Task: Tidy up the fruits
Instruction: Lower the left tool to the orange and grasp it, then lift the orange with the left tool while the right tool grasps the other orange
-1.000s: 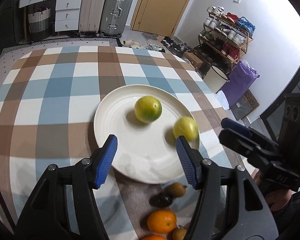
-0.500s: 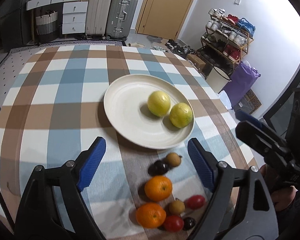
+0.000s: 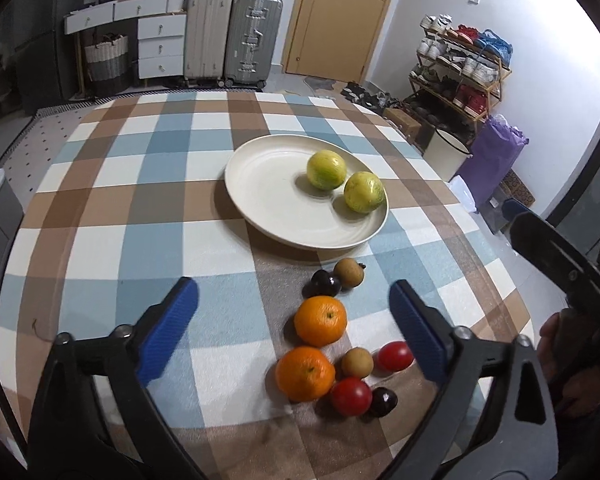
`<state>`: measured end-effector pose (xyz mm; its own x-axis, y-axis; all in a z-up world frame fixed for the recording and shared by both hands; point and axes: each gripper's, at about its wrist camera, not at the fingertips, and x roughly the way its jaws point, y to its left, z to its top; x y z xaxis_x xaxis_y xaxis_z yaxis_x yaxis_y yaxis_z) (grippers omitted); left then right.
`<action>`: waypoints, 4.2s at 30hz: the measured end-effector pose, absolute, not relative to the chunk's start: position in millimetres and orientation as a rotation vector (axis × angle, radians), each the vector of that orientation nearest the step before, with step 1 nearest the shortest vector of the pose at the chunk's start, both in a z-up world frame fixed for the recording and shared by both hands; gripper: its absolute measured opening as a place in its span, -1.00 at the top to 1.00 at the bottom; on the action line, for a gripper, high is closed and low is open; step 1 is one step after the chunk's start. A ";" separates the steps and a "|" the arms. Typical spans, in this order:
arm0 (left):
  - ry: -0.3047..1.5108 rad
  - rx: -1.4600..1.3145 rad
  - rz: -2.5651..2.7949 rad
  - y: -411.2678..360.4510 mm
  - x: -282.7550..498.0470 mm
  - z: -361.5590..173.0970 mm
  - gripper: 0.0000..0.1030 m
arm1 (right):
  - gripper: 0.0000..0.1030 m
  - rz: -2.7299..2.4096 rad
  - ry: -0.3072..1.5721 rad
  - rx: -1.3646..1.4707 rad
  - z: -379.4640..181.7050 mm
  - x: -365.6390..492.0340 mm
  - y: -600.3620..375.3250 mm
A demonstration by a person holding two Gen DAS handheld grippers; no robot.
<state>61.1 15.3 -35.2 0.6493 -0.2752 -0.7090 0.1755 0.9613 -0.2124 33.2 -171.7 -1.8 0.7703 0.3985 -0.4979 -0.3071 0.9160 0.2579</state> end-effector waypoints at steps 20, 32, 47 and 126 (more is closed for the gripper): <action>0.860 -0.088 -0.215 22.2 29.5 -69.1 -0.98 | -0.99 0.389 0.553 0.143 -5.3 -14.7 -168.0; 0.922 -0.098 -0.220 21.0 43.1 -100.2 -0.97 | -0.99 0.380 0.572 0.146 -11.5 -19.6 -172.6; 0.945 -0.174 -0.324 20.8 49.6 -113.2 -0.47 | -0.99 0.379 0.590 0.146 -15.2 -17.4 -172.0; 0.885 -0.303 -0.353 99.4 62.0 -85.2 0.27 | 0.22 0.468 0.904 0.176 -92.7 68.7 -104.4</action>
